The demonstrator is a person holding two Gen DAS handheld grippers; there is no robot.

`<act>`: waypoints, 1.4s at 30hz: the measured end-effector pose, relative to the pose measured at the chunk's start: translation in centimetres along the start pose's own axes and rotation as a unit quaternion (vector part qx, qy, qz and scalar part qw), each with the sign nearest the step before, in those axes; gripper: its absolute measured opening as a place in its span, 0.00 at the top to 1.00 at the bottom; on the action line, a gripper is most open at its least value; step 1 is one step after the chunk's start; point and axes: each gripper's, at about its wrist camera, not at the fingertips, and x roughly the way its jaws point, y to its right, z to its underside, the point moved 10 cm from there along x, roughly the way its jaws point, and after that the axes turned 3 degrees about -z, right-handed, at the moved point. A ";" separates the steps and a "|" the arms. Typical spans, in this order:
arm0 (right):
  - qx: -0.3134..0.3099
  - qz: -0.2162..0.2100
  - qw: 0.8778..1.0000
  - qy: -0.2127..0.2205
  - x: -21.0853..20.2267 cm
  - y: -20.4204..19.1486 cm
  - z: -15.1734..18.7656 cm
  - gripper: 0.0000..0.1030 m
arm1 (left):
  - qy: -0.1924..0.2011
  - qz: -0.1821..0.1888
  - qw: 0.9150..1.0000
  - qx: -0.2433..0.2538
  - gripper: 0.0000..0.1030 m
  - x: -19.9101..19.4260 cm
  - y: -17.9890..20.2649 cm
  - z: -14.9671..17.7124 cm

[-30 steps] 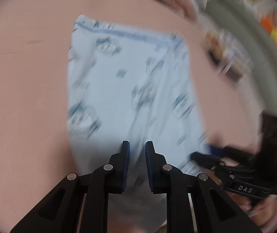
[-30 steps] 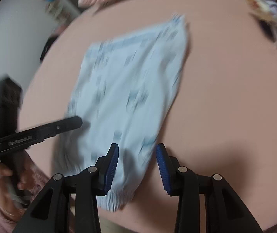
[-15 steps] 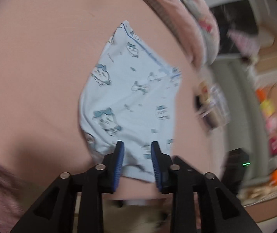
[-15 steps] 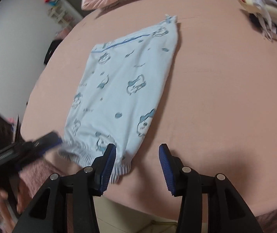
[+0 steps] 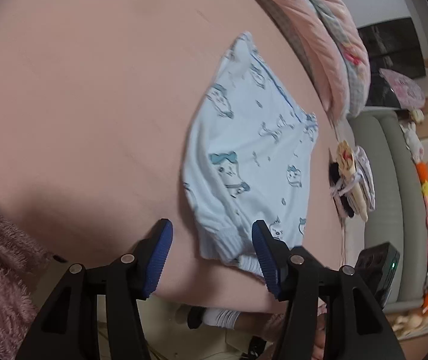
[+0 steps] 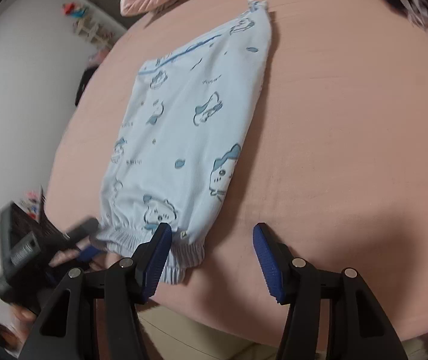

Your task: Fold clothes

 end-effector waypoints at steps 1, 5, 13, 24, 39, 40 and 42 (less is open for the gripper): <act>0.000 -0.002 1.000 -0.001 -0.1 0.0 0.3 0.45 | 0.001 0.009 1.000 0.006 0.50 0.2 0.5 0.1; -0.040 -0.041 0.998 -0.017 0.5 -1.7 1.0 0.45 | -0.002 0.025 0.999 0.031 0.58 0.8 1.8 0.4; -0.021 -0.063 0.998 -0.013 -0.7 -0.9 2.2 0.89 | 0.021 -0.008 0.998 0.061 0.85 0.3 2.1 0.6; -0.047 0.002 0.998 -0.030 -5.0 2.0 3.8 0.90 | -0.092 -0.009 0.994 0.063 0.83 2.4 2.2 5.0; -0.147 0.135 0.974 0.103 -11.4 2.1 0.2 0.59 | 0.061 -0.014 0.989 0.133 0.81 -4.4 3.8 0.5; -0.165 0.135 0.971 0.111 -11.6 1.4 -0.3 0.52 | 0.057 -0.005 0.988 0.143 0.81 -4.3 4.5 0.3; -0.177 0.114 0.971 0.112 -10.5 -0.7 -1.4 0.52 | 0.023 0.006 0.989 0.148 0.81 -3.0 5.3 0.5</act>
